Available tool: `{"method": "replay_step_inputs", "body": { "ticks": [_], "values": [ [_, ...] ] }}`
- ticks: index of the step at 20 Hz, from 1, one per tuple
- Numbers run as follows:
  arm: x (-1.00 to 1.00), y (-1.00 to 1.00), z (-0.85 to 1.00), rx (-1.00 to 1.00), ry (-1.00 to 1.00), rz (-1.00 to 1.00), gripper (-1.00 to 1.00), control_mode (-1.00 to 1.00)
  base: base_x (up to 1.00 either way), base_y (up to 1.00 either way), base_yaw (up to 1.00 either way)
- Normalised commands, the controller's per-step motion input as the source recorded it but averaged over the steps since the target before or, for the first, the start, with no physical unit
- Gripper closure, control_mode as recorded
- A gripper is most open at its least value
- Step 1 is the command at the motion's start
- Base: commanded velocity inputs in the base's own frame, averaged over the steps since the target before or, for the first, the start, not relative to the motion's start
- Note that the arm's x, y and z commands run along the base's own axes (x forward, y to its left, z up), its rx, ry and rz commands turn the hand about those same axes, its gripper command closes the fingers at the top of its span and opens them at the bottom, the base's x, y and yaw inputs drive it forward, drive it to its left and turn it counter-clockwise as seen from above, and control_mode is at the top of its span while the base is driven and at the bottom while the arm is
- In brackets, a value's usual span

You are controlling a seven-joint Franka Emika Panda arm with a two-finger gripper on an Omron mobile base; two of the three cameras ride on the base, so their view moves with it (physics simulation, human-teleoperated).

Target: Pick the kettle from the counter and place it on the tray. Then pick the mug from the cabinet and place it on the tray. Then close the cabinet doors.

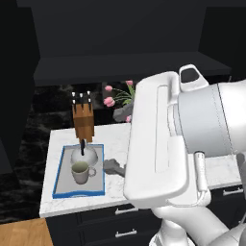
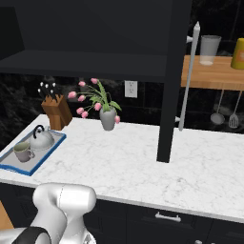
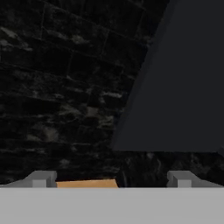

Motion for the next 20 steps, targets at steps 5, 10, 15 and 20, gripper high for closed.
{"method": "replay_step_inputs", "body": {
  "ticks": [5,10,15,20],
  "values": [
    [-0.20,0.45,0.11,-0.04,-0.24,0.02,-1.00,-1.00,0.00,0.00,0.00],
    [-0.23,0.47,0.05,-0.02,-0.35,0.00,-1.00,-1.00,0.00,0.00,0.00],
    [0.11,0.56,0.03,-0.13,-0.30,0.00,-1.00,-1.00,0.00,0.00,0.00],
    [0.40,0.54,-0.08,-0.20,-0.30,0.07,-1.00,-1.00,0.00,0.00,0.00]
  ]
}}
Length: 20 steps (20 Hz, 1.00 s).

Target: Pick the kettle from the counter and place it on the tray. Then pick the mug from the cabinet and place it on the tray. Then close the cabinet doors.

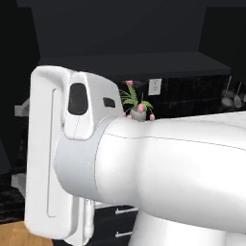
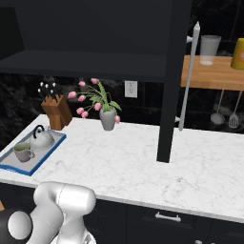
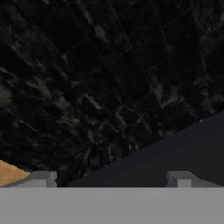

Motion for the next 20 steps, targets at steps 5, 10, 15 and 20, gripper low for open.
{"method": "replay_step_inputs", "body": {
  "ticks": [5,10,15,20],
  "values": [
    [0.37,0.55,-0.06,-0.26,-0.42,0.09,-1.00,-1.00,0.00,0.00,0.00],
    [0.23,0.59,-0.04,-0.23,-0.30,0.03,-1.00,-1.00,0.00,0.00,0.00],
    [0.38,0.57,-0.22,-0.20,-0.01,0.00,-1.00,-1.00,0.00,0.00,0.00],
    [0.47,0.33,-0.32,-0.01,0.00,0.00,-1.00,-1.00,0.00,0.00,0.00]
  ]
}}
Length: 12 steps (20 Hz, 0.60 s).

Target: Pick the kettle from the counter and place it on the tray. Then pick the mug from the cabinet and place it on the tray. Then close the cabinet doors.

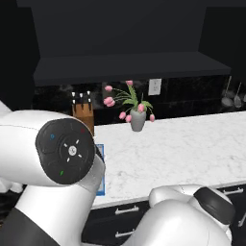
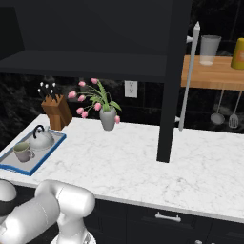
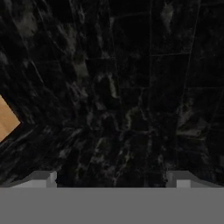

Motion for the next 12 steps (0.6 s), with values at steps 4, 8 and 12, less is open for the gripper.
{"method": "replay_step_inputs", "body": {
  "ticks": [4,8,12],
  "values": [
    [0.45,0.33,-0.36,0.00,0.00,0.00,-1.00,-1.00,0.00,0.00,0.00],
    [0.33,0.23,-0.28,0.00,-0.04,0.00,-1.00,-1.00,0.00,0.00,0.00],
    [0.37,0.08,-0.11,0.02,-0.06,0.00,-1.00,-1.00,0.00,0.00,0.00]
  ]
}}
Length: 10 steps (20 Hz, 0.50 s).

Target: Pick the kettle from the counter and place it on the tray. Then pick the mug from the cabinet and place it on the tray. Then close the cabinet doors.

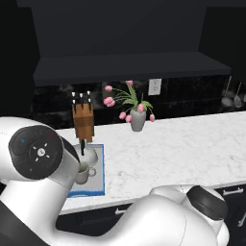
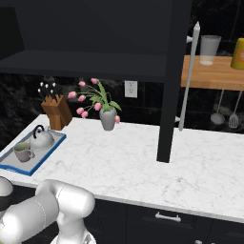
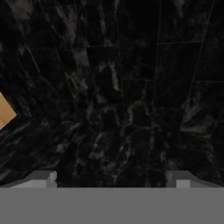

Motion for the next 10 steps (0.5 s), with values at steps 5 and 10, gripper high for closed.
{"method": "replay_step_inputs", "body": {
  "ticks": [5,10],
  "values": [
    [0.30,-0.06,0.00,0.02,-0.03,-0.01,-1.00,-1.00,0.00,0.00,0.00],
    [0.30,-0.01,0.00,0.10,0.00,0.00,-1.00,-1.00,0.00,0.00,0.00]
  ]
}}
